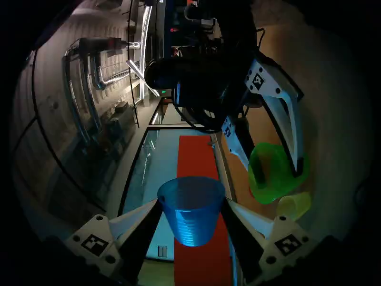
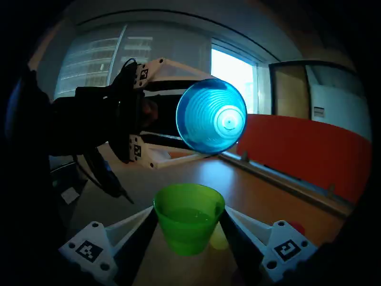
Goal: Pour water
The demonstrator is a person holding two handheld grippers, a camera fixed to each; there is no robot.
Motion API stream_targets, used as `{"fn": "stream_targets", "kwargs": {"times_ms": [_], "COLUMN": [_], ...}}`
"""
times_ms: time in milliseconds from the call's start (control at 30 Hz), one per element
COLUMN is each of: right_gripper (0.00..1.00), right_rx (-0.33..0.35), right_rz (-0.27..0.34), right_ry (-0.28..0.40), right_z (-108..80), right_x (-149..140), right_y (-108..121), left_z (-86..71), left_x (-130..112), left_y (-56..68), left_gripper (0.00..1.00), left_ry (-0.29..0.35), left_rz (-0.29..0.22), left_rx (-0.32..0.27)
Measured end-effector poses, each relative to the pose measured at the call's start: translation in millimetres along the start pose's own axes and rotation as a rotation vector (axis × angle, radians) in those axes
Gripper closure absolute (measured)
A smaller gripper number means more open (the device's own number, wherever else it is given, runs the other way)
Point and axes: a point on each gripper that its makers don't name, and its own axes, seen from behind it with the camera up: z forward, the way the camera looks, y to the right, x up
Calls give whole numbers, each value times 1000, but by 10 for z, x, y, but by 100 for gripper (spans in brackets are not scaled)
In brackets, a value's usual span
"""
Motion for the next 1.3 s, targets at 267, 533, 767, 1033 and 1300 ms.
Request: {"fn": "stream_targets", "kwargs": {"times_ms": [267, 533, 767, 1033, 1300], "right_gripper": [11, 11, 11, 11, 11], "right_rx": [0, 4, 2, -1, -7], "right_rz": [0, 1, 1, -1, -4], "right_ry": [-2, -8, -9, -8, -4], "right_z": [-15, -23, -18, -29, -56], "right_x": [-4, -5, -2, 17, 39], "right_y": [-1, -7, -10, -3, -3], "left_z": [-5, -24, -37, -62, -82], "left_x": [-2, -57, -122, -214, -262], "left_y": [-2, 33, 23, 44, 62], "left_gripper": [16, 16, 16, 16, 16], "left_ry": [-1, -23, -42, -69, -74], "left_rz": [-19, -75, -141, -259, -397], "left_rx": [2, 4, 17, 30, 47]}}
